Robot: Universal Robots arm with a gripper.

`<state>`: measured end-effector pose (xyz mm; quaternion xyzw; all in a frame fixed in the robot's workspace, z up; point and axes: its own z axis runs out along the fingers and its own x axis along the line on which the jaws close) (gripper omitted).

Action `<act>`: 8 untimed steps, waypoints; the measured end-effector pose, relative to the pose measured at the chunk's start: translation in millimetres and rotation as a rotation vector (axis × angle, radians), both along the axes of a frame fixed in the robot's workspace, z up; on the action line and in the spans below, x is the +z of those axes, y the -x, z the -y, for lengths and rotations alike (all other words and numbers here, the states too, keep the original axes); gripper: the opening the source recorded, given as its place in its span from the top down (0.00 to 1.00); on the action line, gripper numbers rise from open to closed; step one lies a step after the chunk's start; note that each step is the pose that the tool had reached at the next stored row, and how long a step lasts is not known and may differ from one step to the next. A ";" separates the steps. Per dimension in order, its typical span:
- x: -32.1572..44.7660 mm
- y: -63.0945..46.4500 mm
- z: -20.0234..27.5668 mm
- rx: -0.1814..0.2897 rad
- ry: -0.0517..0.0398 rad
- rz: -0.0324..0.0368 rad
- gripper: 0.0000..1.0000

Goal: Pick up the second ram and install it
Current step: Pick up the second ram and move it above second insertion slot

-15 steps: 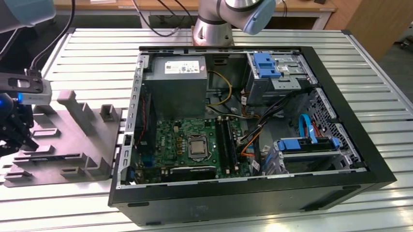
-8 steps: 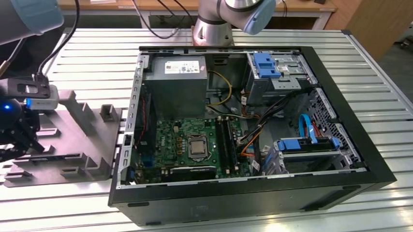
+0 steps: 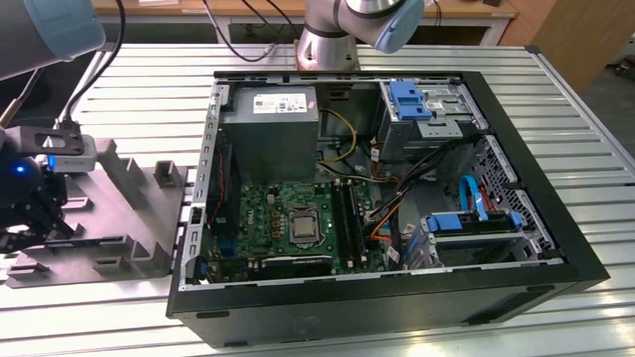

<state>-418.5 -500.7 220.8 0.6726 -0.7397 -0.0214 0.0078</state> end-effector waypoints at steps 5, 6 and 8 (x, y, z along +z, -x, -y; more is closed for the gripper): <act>-1.0 0.0 0.0 0.016 0.0000 0.0033 0.90; -1.1 0.2 0.0 0.016 -0.0002 0.0035 0.90; -1.1 0.7 0.1 0.016 -0.0029 0.0050 0.90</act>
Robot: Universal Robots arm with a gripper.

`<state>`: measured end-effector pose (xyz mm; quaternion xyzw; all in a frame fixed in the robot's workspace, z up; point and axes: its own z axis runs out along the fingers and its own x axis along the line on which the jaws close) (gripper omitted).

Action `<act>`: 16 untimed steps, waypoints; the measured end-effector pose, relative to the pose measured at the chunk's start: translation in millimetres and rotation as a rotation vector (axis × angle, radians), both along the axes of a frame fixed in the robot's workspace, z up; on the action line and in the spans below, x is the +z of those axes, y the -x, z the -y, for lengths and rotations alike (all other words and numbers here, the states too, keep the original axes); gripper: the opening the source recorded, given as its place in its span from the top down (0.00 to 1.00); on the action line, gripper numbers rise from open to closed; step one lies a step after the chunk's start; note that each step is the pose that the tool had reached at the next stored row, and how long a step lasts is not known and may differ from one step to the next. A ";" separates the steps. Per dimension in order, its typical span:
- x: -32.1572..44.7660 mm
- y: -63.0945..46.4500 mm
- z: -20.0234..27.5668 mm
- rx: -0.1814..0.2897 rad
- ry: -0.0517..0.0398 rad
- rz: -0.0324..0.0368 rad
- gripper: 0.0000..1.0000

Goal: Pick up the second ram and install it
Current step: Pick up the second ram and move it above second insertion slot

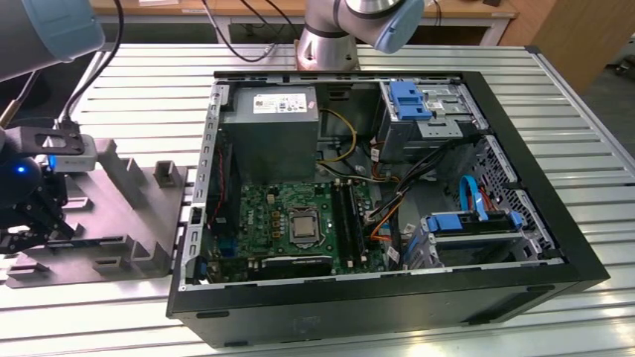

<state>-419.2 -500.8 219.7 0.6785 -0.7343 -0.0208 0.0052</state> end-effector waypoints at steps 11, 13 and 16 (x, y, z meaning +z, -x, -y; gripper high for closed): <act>0.0 0.6 0.0 0.000 -0.0027 0.0010 0.64; -0.5 0.7 0.0 0.000 -0.0027 0.0011 0.64; -1.4 0.7 0.0 0.000 -0.0027 0.0010 0.64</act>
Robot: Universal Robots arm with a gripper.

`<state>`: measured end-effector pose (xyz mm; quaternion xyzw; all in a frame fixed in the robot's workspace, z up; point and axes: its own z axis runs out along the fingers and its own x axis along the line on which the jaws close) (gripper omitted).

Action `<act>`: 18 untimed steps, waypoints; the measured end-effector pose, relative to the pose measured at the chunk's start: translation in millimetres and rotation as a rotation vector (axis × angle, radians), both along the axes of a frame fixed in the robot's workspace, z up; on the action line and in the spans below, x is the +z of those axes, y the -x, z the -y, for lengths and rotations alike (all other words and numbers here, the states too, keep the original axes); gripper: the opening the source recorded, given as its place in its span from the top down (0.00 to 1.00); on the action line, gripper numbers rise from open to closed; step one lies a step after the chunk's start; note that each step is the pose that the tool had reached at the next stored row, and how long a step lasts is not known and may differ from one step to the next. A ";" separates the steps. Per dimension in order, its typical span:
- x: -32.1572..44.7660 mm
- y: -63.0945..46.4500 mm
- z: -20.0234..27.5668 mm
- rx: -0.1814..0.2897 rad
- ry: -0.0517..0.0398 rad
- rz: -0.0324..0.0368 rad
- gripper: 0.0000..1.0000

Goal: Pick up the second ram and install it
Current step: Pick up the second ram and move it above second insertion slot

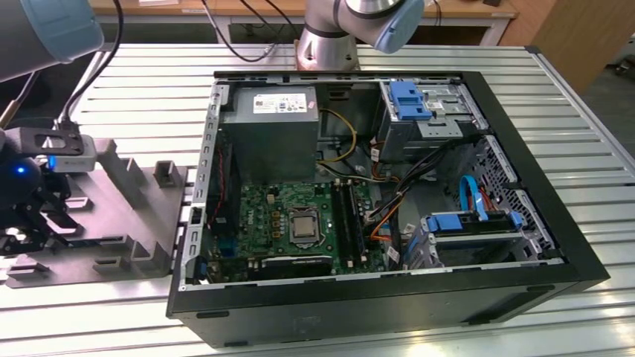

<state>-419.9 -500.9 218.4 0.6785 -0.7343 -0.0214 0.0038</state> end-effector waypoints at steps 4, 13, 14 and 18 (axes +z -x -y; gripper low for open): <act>-2.5 0.0 0.0 0.000 0.0000 0.0000 0.64; -13.3 3.6 0.0 0.038 0.0000 0.0002 0.64; -15.0 3.9 0.0 0.047 0.0001 0.0001 0.64; -19.2 6.4 -0.3 0.069 0.0000 0.0001 0.64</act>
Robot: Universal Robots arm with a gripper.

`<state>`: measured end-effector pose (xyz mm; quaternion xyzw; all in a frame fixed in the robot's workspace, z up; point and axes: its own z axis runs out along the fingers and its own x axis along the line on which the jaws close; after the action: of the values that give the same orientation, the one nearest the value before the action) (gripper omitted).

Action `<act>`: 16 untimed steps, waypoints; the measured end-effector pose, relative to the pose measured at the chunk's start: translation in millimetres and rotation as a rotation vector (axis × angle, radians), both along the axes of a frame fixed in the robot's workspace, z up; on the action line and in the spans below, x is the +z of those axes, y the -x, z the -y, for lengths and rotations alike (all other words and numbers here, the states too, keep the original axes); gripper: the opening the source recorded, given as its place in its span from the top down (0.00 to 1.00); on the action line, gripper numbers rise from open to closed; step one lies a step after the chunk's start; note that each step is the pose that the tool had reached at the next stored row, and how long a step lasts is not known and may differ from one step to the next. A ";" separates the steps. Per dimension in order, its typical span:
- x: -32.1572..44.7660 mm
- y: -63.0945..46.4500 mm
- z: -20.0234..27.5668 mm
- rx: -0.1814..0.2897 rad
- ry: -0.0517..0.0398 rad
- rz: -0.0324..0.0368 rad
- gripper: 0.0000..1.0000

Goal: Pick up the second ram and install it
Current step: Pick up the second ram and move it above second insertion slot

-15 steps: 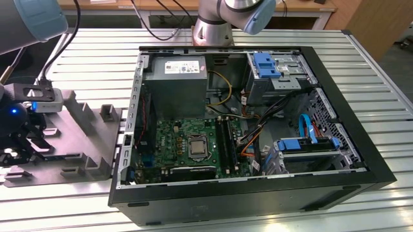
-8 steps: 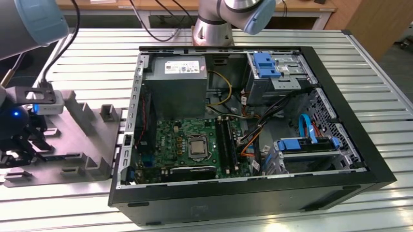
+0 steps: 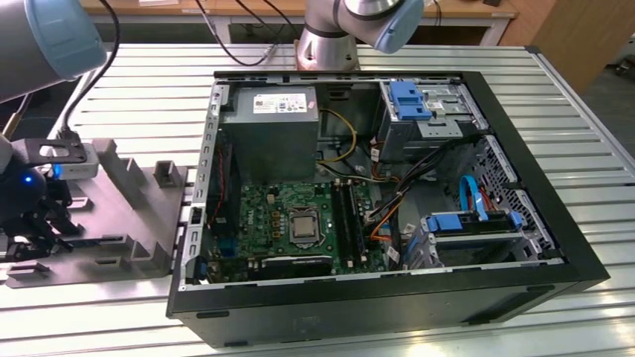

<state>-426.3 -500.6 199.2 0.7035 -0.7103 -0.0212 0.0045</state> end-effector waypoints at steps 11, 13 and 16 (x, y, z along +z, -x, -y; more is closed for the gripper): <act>-0.8 3.2 0.0 0.015 -0.0021 0.0480 0.64; -1.3 4.5 -0.2 0.017 -0.0004 0.0480 0.64; -1.7 5.8 -0.2 0.018 0.0020 0.0479 0.64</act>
<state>-432.1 -500.3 197.5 0.7101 -0.7040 -0.0036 -0.0116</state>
